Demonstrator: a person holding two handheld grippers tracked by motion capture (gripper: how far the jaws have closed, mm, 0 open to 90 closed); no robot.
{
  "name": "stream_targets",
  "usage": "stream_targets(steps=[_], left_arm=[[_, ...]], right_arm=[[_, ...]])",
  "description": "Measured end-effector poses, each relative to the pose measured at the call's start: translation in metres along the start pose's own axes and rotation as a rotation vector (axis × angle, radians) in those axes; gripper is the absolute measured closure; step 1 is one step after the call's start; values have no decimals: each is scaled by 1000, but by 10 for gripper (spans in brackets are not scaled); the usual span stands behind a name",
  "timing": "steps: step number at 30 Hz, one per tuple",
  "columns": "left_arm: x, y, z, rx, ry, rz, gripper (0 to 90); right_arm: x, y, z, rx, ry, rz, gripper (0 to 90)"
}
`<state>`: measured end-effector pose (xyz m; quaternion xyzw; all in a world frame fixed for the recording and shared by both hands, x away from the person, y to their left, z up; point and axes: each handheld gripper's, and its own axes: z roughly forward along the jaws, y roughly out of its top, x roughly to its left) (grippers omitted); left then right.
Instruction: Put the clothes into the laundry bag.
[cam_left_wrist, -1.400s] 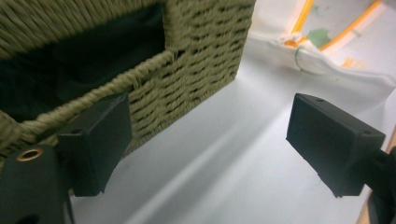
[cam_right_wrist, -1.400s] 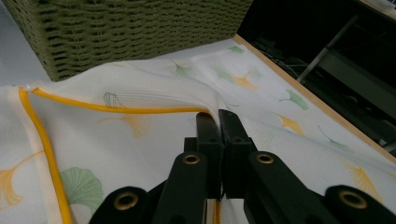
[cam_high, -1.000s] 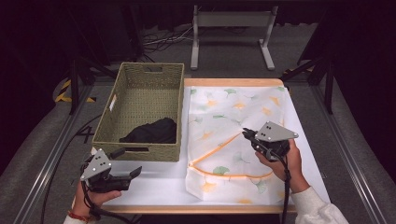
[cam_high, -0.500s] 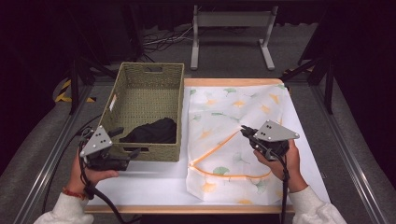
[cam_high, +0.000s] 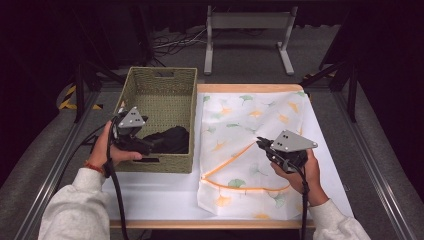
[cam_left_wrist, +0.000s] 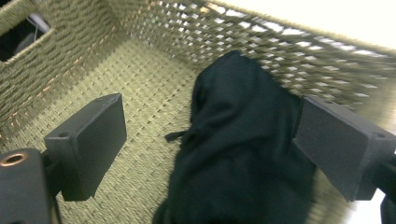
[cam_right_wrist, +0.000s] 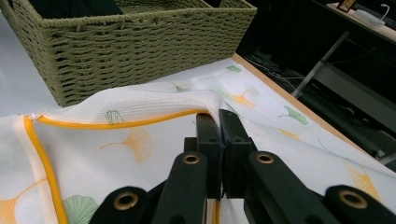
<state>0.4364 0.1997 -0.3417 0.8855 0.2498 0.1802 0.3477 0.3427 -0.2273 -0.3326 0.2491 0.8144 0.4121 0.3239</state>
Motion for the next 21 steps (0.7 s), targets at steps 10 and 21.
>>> stream_targets(steps=[10,21], left_arm=[[12,14,39,181,-82,76,76],[19,13,78,315,-178,52,36]], right_arm=[[-1,-3,2,13,14,3,885],[-1,-6,3,24,27,5,884]])
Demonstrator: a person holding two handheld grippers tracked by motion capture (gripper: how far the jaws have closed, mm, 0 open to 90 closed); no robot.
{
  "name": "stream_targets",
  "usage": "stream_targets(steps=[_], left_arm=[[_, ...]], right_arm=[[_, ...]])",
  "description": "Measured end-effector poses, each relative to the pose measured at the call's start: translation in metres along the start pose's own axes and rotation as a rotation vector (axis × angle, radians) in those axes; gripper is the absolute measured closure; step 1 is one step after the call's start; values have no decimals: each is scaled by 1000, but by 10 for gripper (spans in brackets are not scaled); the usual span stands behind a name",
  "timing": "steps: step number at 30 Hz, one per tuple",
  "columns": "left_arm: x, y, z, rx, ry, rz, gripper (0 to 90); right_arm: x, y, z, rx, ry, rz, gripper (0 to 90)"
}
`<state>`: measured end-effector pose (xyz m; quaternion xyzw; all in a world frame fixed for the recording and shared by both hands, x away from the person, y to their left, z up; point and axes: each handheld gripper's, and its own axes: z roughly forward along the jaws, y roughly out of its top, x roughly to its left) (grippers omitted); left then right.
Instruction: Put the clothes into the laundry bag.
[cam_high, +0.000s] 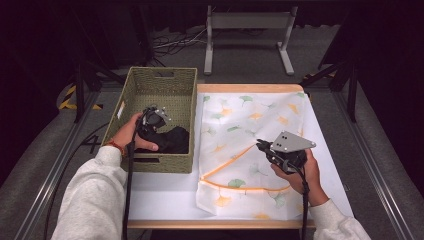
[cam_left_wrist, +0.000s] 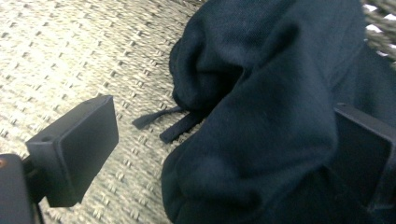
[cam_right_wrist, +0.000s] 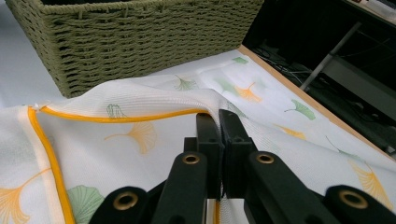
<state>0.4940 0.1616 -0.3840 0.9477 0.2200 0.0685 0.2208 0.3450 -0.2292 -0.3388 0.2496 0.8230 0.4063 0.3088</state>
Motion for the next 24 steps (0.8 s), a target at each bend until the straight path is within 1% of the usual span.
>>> stream_targets(steps=[3,4,5,7,8,9,10,11,12,13,14,15,16,17,18,19,21,22,23,24], left_arm=[[-1,-1,9,72,-37,15,36],[-2,-1,13,106,-31,20,35],[-3,-1,16,129,-38,25,32],[-3,-1,20,153,-37,21,33],[-2,-1,21,173,-60,17,35],[-2,-1,23,197,-78,17,101],[-1,-1,24,218,-93,26,158],[-1,-1,25,232,-99,24,229],[-1,0,25,247,-104,22,259],[-1,0,25,247,-104,22,299],[-1,0,25,250,-112,32,299],[-2,0,24,252,-102,38,359],[-3,0,23,258,-89,59,406],[-4,1,22,261,-78,67,471],[-4,1,20,264,-63,82,515],[-5,0,19,260,-50,85,559],[-6,1,17,269,-9,101,598],[-7,1,16,262,33,106,608],[-8,1,14,264,95,109,627],[-8,1,12,259,143,103,644]], right_arm=[[-1,0,-1,-4,5,3,883],[-1,0,-1,-3,7,4,883],[-1,-1,-2,-2,8,7,883],[-1,-1,-2,-5,8,6,884],[0,0,-2,-6,8,2,884],[0,0,-3,-5,6,-1,884],[0,-1,-3,-2,6,-3,885],[0,-2,-2,1,6,-3,885],[0,-3,-1,5,5,1,885],[0,-3,-1,5,5,1,885],[0,-3,-1,7,5,1,885],[0,-4,0,10,4,-1,885],[0,-4,0,13,4,-3,885],[0,-4,0,14,4,-5,885],[0,-5,1,17,2,-8,885],[1,-5,2,21,1,-8,885],[2,-5,3,24,5,-10,885],[3,-5,3,24,4,-14,886],[3,-5,3,23,4,-15,886],[3,-5,3,20,4,-13,886]])
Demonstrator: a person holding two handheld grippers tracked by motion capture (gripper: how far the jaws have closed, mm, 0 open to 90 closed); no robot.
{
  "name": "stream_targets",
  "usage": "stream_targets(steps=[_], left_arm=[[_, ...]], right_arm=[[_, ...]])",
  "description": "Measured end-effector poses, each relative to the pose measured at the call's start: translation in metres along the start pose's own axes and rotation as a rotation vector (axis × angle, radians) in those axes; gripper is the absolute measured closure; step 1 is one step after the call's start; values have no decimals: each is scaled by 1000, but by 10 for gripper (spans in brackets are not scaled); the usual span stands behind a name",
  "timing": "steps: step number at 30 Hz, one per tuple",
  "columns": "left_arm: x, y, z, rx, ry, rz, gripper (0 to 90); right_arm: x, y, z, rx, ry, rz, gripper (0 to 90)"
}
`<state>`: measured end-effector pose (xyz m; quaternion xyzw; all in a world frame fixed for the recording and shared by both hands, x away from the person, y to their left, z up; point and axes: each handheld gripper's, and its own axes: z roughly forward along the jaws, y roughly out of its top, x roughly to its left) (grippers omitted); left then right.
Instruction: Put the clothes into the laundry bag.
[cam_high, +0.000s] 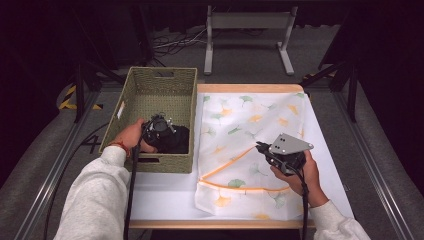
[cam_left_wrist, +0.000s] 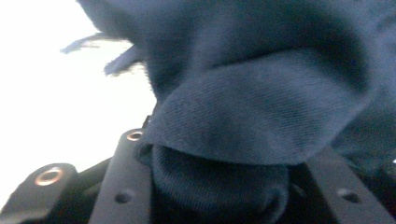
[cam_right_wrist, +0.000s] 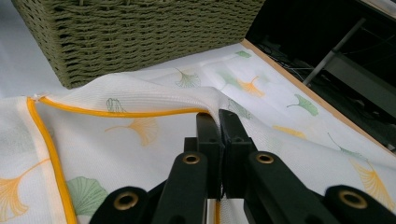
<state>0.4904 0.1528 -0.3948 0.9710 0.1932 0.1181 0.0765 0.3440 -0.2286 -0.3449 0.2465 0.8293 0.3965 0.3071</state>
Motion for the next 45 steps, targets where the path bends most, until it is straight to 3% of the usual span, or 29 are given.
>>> stream_targets(steps=[1,4,5,8,14,16,19,20,23,27,35,39,43,45], left_arm=[[1,-2,-2,-14,5,-22,654],[2,-5,-7,-61,8,-31,664],[2,-6,-9,-76,-8,-33,665],[4,-10,-18,-160,-15,-59,667],[-1,-11,-44,-216,53,-44,670],[-1,-14,-59,-262,81,-56,670],[-5,-18,-74,-303,87,-65,670],[-5,-18,-74,-303,87,-65,671],[-9,-24,-89,-395,55,-99,671],[-19,-28,-101,-460,47,-109,673],[-30,-36,-114,-517,63,-143,674],[-33,-36,-120,-516,75,-158,674],[-37,-34,-130,-512,91,-148,676],[-40,-31,-138,-527,80,-140,677]], right_arm=[[0,0,0,0,-1,-1,887],[0,0,0,0,-2,1,887],[0,0,-1,-1,1,1,887],[0,1,0,-3,0,1,887],[-3,1,-2,-14,3,13,886],[-5,1,-3,-20,8,27,887],[-8,-1,-4,-18,12,36,887],[-8,-1,-4,-18,12,36,887],[-10,-2,-3,-14,7,42,887],[-11,-3,-1,-6,-3,33,887],[-12,-3,-1,-9,-2,35,887],[-12,-4,-1,-7,-2,36,887],[-11,-3,0,-5,-4,31,887],[-11,-3,0,-3,-4,30,888]])
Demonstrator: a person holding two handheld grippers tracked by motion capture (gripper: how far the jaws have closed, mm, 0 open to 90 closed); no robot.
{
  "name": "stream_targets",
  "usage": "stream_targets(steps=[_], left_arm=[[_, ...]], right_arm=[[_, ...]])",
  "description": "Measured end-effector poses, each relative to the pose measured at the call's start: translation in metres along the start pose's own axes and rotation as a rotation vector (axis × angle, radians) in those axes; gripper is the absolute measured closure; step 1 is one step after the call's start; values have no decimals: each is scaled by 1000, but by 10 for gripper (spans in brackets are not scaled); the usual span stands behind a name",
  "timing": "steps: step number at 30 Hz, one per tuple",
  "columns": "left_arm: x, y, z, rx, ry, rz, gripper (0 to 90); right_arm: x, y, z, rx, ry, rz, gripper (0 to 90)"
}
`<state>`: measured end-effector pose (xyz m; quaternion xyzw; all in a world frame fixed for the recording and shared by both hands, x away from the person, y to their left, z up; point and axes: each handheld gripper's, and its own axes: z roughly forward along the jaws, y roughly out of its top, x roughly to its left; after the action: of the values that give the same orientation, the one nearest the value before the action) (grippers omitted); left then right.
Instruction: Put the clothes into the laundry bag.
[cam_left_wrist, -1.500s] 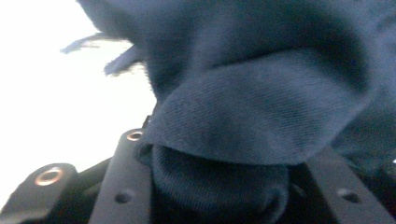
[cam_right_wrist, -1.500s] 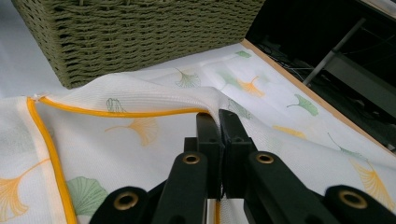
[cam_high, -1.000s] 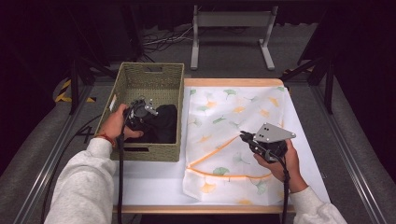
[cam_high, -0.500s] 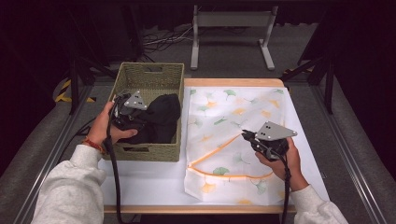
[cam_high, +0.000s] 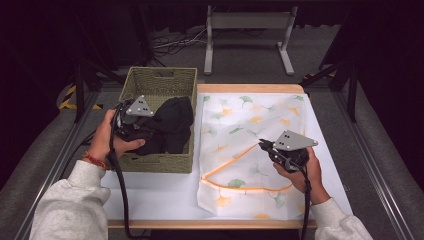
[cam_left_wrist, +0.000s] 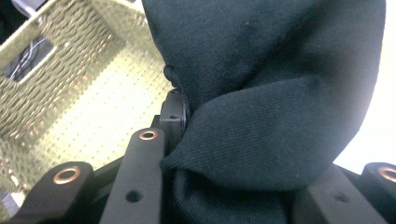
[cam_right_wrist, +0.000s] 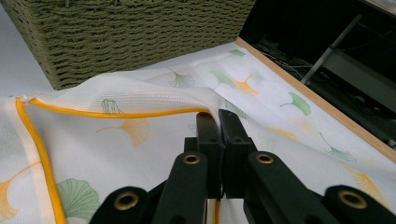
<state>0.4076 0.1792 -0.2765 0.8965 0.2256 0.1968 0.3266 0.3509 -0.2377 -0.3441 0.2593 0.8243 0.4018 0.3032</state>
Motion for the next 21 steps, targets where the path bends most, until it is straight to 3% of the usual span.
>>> stream_targets(steps=[7,10,16,18,21], left_arm=[[-8,18,-13,-9,-15,16,677],[-17,27,-18,-23,-46,22,677],[-46,43,-20,-33,-105,88,677],[-61,48,-20,-35,-135,133,676],[-79,53,-16,-49,-176,165,676]], right_arm=[[1,0,1,0,6,4,888],[2,0,2,2,9,1,888],[1,0,2,1,8,7,888],[1,0,1,1,6,5,888],[0,0,2,3,5,6,888]])
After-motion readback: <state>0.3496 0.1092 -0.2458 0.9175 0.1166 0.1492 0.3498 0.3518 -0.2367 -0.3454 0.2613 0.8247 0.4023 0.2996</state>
